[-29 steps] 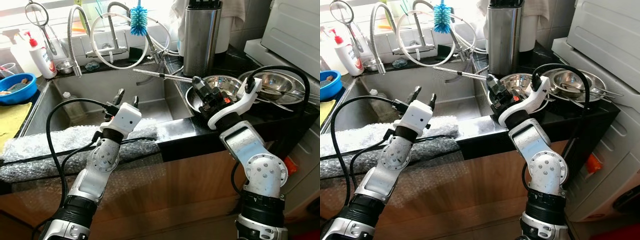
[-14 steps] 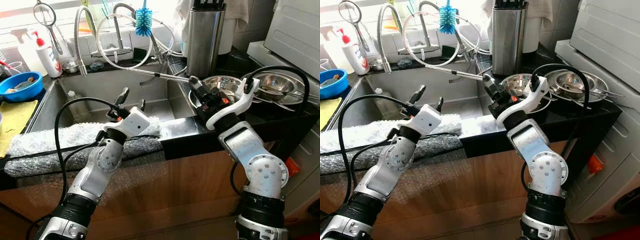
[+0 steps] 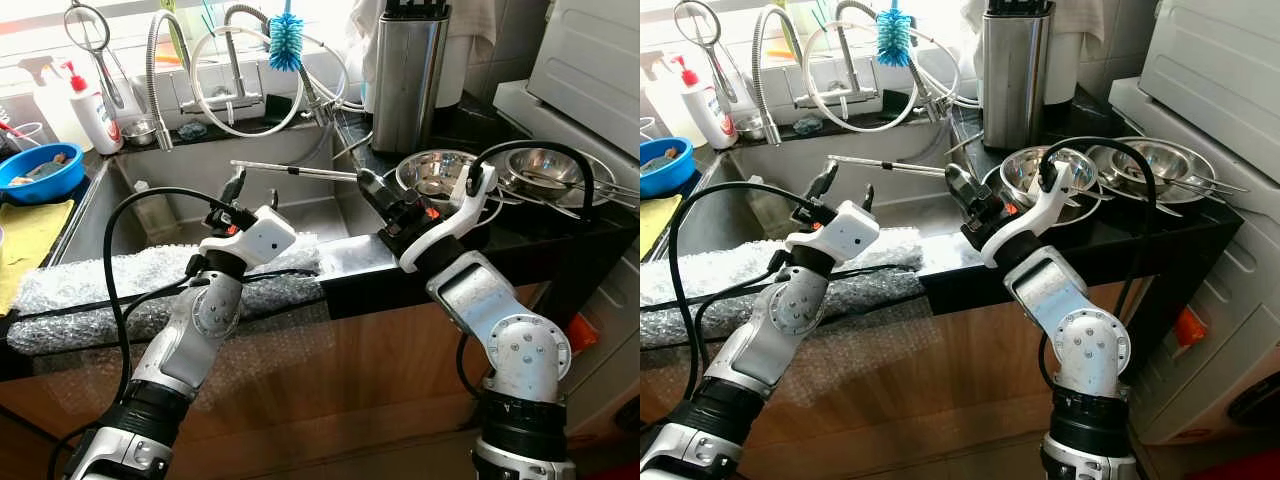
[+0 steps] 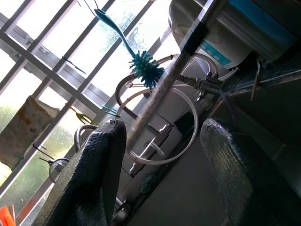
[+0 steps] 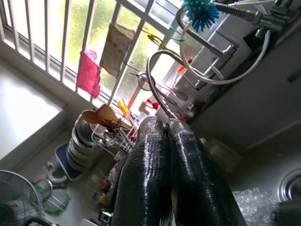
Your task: Kitchen organization
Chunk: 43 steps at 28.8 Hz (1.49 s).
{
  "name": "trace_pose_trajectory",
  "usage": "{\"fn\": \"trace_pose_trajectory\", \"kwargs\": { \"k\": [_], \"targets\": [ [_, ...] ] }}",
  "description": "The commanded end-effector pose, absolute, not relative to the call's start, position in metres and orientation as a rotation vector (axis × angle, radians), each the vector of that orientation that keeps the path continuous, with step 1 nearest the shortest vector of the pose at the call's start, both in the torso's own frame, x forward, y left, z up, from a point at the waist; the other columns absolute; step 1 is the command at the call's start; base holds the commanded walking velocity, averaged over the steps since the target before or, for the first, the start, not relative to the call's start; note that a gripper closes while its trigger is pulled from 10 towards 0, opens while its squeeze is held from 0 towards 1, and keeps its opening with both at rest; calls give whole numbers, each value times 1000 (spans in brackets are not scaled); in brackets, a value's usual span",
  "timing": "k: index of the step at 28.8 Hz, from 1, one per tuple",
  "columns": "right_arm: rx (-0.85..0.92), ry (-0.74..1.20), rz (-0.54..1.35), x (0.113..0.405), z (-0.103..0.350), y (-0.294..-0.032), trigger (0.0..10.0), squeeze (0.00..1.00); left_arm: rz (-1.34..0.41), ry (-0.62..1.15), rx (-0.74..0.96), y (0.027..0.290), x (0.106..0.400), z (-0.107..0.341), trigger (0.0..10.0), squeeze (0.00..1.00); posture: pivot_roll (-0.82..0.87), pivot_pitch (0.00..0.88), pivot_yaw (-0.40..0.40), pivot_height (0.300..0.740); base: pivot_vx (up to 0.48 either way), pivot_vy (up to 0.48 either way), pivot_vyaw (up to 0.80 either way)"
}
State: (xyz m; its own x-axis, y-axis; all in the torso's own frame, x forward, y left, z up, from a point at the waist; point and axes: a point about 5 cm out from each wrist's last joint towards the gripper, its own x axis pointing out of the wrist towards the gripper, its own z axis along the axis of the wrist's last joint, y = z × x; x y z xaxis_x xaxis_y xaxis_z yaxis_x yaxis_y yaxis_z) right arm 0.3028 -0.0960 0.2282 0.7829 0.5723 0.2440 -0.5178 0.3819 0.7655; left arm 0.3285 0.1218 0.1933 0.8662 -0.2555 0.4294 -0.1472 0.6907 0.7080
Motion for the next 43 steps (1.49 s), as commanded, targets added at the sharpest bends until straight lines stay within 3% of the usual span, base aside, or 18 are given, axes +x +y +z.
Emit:
{"fn": "trace_pose_trajectory", "kwargs": {
  "k": [1, 12, 28, 43],
  "targets": [
    [971, -11, 732, 299, 242, -98, 10000, 0, -51, -534, 835, 124, 329, 196, 10000, 0, 18, 0, 80, 740, 0, 0, 0],
    [842, 82, 727, 297, 227, -93, 10000, 0, 27, -531, 871, 132, 331, 199, 10000, 0, 18, 0, 80, 740, 0, 0, 0],
    [862, 69, 792, 292, 233, -88, 10000, 0, -11, -501, 915, 128, 332, 191, 10000, 0, 17, 0, 78, 740, 0, 0, 0],
    [833, 104, 827, 288, 229, -84, 10000, 0, 83, -480, 937, 139, 334, 194, 10000, 0, 16, 0, 79, 740, 0, 0, 0]
  ]
}}
